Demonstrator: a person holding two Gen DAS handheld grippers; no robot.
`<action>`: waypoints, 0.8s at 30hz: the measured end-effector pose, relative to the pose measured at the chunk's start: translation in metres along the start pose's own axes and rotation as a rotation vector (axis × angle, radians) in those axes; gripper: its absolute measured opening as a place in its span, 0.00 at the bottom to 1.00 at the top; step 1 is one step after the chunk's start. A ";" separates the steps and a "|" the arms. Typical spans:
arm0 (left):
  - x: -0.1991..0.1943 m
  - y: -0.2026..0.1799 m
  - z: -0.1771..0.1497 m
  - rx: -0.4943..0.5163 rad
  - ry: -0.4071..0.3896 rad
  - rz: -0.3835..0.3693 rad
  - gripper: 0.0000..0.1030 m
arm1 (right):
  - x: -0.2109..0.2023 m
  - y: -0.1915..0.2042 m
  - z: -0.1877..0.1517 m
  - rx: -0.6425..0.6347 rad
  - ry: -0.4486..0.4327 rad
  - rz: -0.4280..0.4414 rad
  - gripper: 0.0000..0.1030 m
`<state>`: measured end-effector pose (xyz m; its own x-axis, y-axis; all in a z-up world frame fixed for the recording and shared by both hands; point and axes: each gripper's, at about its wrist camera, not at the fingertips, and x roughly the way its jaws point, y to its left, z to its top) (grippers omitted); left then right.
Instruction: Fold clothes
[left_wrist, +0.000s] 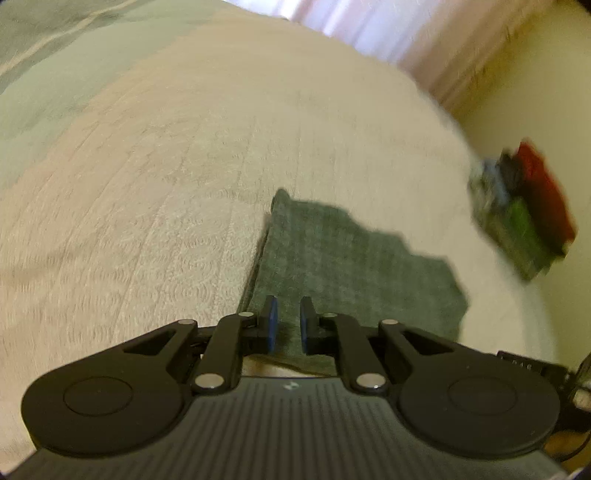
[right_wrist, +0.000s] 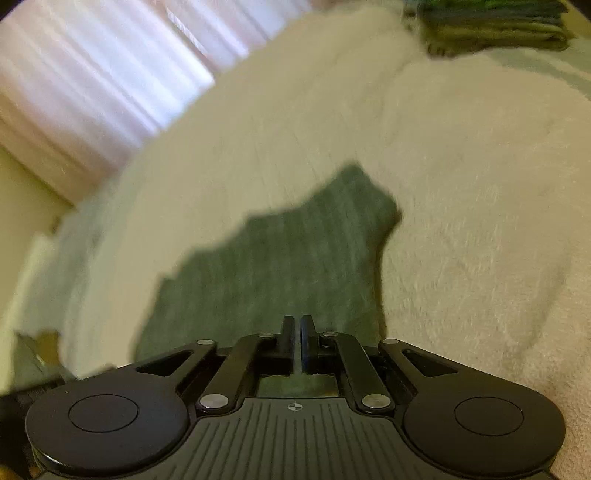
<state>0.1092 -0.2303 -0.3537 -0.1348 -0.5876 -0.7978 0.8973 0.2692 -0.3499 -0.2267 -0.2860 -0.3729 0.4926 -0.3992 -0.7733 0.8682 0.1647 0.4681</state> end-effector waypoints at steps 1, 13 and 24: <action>0.007 -0.002 0.001 0.019 0.032 0.042 0.09 | 0.003 -0.003 -0.003 -0.010 0.023 -0.043 0.03; -0.003 -0.039 -0.011 0.192 0.220 0.314 0.34 | -0.032 -0.018 -0.007 -0.069 0.062 -0.105 0.88; 0.002 -0.057 -0.042 0.246 0.294 0.353 0.35 | -0.036 -0.027 -0.024 -0.043 0.139 -0.082 0.88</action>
<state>0.0397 -0.2146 -0.3555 0.1133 -0.2452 -0.9628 0.9769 0.2041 0.0629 -0.2670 -0.2541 -0.3679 0.4205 -0.2848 -0.8614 0.9063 0.1761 0.3842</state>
